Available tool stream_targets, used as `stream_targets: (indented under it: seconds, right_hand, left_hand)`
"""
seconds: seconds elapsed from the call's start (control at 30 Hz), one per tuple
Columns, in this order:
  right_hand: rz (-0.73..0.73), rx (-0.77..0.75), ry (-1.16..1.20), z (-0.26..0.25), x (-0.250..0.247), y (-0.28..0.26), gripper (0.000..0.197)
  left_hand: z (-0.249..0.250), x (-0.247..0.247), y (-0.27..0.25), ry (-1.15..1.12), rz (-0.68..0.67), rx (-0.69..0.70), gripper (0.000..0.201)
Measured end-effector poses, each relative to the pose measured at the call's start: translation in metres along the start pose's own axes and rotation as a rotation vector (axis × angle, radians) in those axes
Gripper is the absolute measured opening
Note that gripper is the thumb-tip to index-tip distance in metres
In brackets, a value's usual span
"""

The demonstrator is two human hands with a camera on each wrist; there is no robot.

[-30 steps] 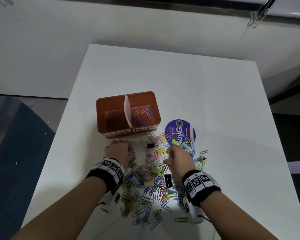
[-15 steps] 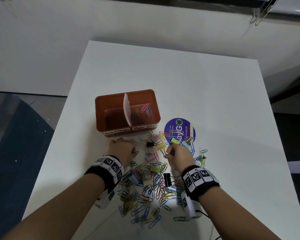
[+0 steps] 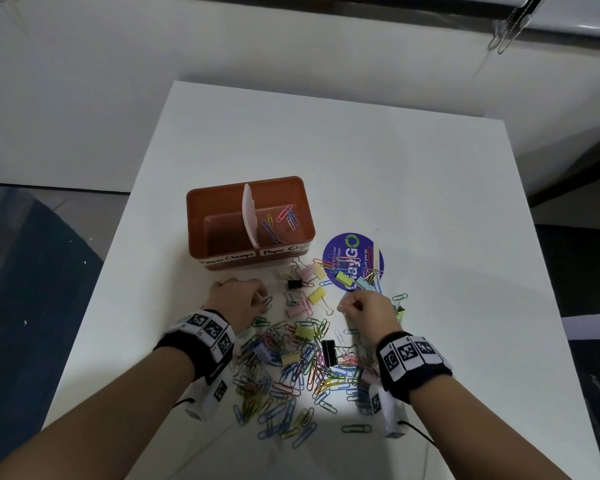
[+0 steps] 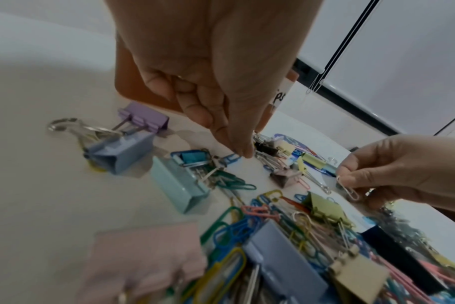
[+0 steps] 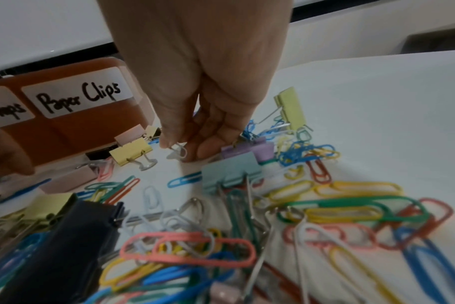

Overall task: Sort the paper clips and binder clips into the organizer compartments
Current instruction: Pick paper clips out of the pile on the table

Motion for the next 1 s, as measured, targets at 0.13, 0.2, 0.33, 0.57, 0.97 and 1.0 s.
stream_targets:
  seconds: [0.13,0.2,0.33,0.57,0.97,1.0]
  right_hand:
    - [-0.082,-0.155,0.031,-0.016,0.003,-0.009,0.026]
    - [-0.160,-0.236,-0.039,-0.027,0.011,-0.014,0.034]
    - [-0.239,-0.360,-0.313,-0.037,0.027,-0.016,0.028]
    - [-0.244,-0.369,-0.450,-0.040,0.037,-0.013,0.021]
    - [-0.165,-0.361,-0.432,-0.040,0.042,-0.018,0.030]
    - [-0.168,-0.361,-0.436,-0.040,0.042,-0.018,0.028]
  left_hand:
    - [-0.005,-0.005,-0.005,0.033,0.010,-0.015,0.025]
    - [-0.004,-0.004,-0.005,0.069,-0.001,-0.016,0.026]
    - [0.000,0.004,-0.002,0.098,-0.040,-0.014,0.029]
    - [0.012,0.007,0.002,0.192,-0.044,0.018,0.017]
    - [0.013,0.013,0.002,0.296,-0.014,0.080,0.018]
    - [0.013,0.015,0.003,0.327,-0.022,0.088,0.019]
Point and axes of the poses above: each hand's wrist, its own y-axis towards the middle knuckle, its own x-axis out of the palm, z = x × y, the point moved 7 cm from there along y, towards the middle knuckle, and after that the axes turned 13 degrees about -y, right-handed, at the moved point
